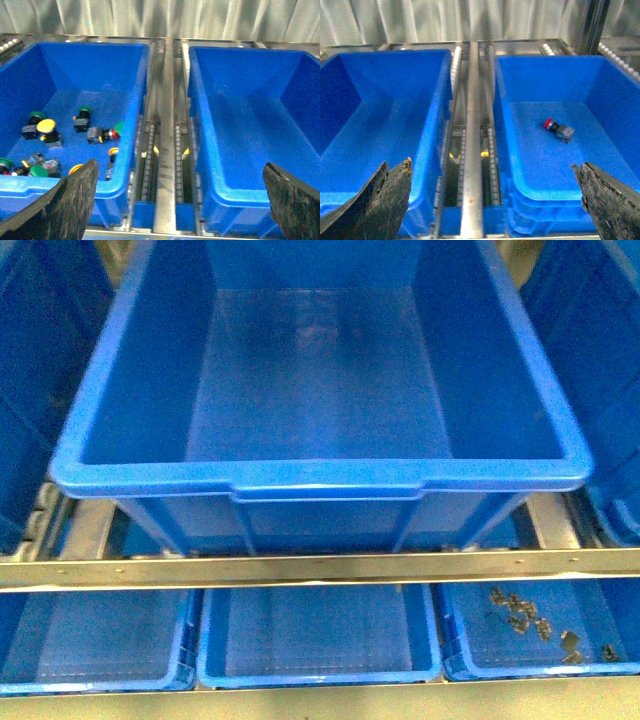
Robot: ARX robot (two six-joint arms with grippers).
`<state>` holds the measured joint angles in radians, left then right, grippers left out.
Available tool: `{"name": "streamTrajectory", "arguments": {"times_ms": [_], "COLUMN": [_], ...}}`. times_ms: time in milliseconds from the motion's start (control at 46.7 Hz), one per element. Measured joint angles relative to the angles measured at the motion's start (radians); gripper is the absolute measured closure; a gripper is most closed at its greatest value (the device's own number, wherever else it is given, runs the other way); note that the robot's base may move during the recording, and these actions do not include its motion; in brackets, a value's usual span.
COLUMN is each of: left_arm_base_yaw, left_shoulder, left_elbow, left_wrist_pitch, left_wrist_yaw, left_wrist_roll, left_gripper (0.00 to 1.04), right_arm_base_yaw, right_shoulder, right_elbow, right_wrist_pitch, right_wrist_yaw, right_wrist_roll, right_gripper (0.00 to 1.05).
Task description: Pick red and yellow buttons and place in box
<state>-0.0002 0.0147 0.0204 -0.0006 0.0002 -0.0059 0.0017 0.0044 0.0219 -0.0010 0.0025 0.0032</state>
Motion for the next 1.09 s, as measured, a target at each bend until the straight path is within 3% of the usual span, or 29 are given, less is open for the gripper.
{"name": "streamTrajectory", "arguments": {"times_ms": [1091], "left_arm_base_yaw": [0.000], "left_shoulder": [0.000], "left_elbow": [0.000], "left_wrist_pitch": [0.000], "left_wrist_yaw": [0.000], "left_wrist_roll": [0.001], "left_gripper": [0.08], "right_arm_base_yaw": [-0.002], "right_shoulder": [0.000], "right_elbow": [0.000], "right_wrist_pitch": [-0.001], "right_wrist_yaw": [-0.003], "right_wrist_roll": [0.000], "right_gripper": [0.06]}}
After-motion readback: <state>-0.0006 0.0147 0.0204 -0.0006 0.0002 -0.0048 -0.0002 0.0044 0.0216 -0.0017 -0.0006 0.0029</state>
